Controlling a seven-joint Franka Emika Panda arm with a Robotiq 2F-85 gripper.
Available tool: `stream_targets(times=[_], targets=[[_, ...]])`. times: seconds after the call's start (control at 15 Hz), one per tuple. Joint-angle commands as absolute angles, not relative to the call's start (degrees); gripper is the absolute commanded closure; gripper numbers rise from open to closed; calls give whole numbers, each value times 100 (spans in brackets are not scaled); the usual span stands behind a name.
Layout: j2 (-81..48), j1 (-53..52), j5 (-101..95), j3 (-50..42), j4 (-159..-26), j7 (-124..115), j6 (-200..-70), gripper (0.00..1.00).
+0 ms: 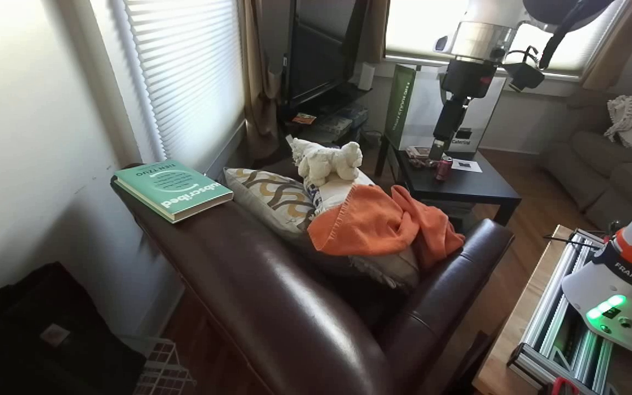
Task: Pick up the orange blanket and put it on the backrest of the couch
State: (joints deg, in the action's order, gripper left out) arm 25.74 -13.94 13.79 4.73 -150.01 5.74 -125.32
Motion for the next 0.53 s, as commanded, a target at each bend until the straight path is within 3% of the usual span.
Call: stream_targets(times=[0.0, 0.47], targets=[[2522, -1044, 610, 827, -15134, 208, -13040, 0], [1325, 201, -1635, 1058, -15275, -1406, -14096, 0]])
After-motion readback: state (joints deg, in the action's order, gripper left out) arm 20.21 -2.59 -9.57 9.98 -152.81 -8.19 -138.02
